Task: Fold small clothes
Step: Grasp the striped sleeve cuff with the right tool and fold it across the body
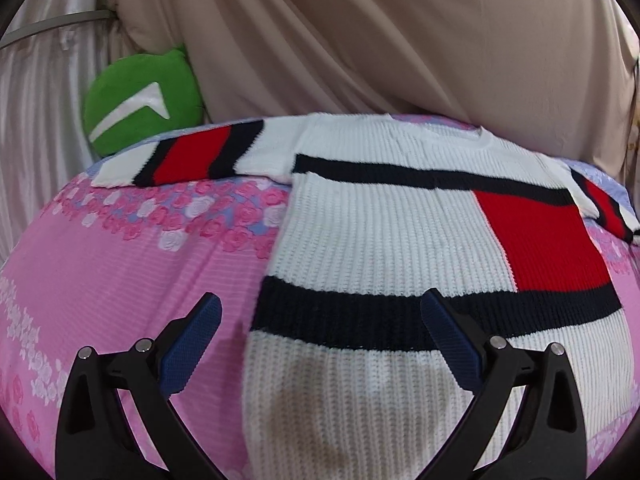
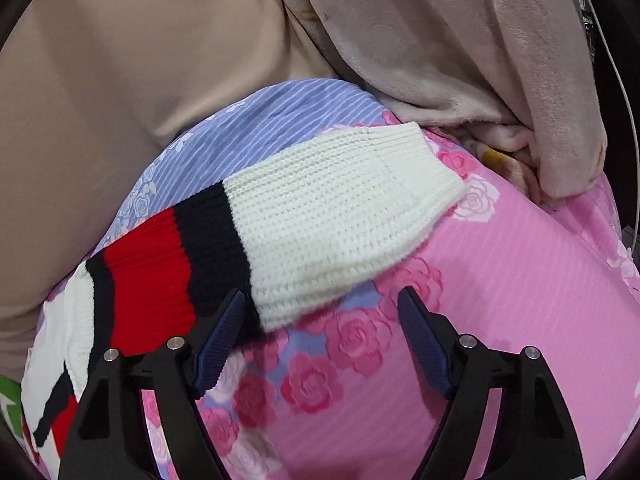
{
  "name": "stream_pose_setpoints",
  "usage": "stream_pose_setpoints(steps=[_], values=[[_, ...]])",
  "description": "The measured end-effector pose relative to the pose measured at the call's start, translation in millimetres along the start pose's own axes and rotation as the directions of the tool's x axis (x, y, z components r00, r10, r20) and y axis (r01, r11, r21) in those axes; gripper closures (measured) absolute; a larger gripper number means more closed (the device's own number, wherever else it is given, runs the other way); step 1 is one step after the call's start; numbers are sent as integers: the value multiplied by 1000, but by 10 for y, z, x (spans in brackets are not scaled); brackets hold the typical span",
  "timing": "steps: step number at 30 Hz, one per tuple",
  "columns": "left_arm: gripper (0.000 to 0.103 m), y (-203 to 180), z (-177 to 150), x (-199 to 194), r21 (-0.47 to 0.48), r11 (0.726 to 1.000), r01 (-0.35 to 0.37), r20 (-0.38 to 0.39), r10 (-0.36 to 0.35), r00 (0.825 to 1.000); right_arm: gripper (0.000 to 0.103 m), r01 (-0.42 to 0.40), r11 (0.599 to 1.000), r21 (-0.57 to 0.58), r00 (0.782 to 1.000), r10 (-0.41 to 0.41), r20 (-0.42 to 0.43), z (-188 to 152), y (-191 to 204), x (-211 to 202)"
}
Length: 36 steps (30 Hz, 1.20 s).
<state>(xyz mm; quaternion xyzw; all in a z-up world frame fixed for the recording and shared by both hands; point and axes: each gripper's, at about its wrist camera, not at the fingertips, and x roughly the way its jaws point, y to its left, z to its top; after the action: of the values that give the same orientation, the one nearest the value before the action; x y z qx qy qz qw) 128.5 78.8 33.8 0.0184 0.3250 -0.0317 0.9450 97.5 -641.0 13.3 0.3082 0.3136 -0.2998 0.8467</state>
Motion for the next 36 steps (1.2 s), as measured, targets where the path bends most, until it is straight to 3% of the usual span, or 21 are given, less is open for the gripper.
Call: stream_pose_setpoints(steps=[1, 2, 3, 5, 8, 10, 13, 17, 20, 22, 25, 26, 28, 30, 32, 35, 36], values=[[5, -25, 9, 31, 12, 1000, -3, -5, 3, 1000, 39, 4, 1000, -1, 1000, -4, 2, 43, 43, 38], [5, -48, 25, 64, 24, 1000, -15, -3, 15, 1000, 52, 8, 1000, -4, 1000, -8, 7, 93, 113, 73], [5, -67, 36, 90, 34, 999, -26, 4, 26, 1000, 75, 2, 1000, -10, 1000, -2, 12, 139, 190, 97], [5, -97, 63, 132, 55, 998, -40, 12, 39, 999, 91, 0, 1000, -31, 1000, 1, 27, 220, 393, 97], [5, -115, 138, 152, 64, 997, -40, 29, 39, 999, 93, -10, 990, -141, 991, 29, 132, 259, 936, -169], [5, -119, 215, 148, 60, 998, -32, 40, 30, 999, 93, -79, 968, -237, 976, 124, 180, 191, 1410, -441], [5, -139, 356, 146, 47, 999, -16, 52, 14, 999, 93, -226, 880, -418, 933, 319, 169, -119, 2319, -877], [5, -157, 577, 157, 20, 1000, 24, 72, -25, 997, 93, -411, 650, -639, 852, 524, -16, -900, 3610, -1251], [5, -175, 714, 235, 10, 999, 42, 78, -43, 996, 92, -481, 492, -726, 819, 547, -173, -1565, 4316, -1218], [5, -178, 785, 330, 5, 999, 51, 74, -51, 996, 92, -515, 409, -753, 812, 515, -275, -2003, 4648, -1076], [5, -146, 864, 546, -25, 996, 80, 33, -79, 996, 90, -534, 360, -765, 815, 461, -352, -2331, 4786, -907], [5, -122, 887, 640, -37, 995, 95, 10, -94, 995, 89, -538, 357, -763, 810, 468, -352, -2309, 4725, -909], [5, -89, 923, 787, -54, 992, 113, -17, -114, 993, 75, -527, 383, -759, 812, 490, -316, -2155, 4519, -937], [5, -91, 968, 905, -57, 991, 120, -30, -121, 992, 54, -504, 452, -736, 822, 513, -247, -1952, 4143, -978], [5, -134, 1022, 1011, -50, 989, 139, -43, -141, 989, 50, -459, 535, -709, 849, 500, -172, -1679, 3775, -969], [5, -291, 1084, 1188, -44, 983, 176, -75, -179, 981, 49, -354, 657, -666, 908, 413, -75, -1370, 3266, -862], [5, -364, 1097, 1235, -40, 981, 187, -82, -190, 978, 48, -341, 688, -641, 918, 392, -68, -1308, 3120, -818]])
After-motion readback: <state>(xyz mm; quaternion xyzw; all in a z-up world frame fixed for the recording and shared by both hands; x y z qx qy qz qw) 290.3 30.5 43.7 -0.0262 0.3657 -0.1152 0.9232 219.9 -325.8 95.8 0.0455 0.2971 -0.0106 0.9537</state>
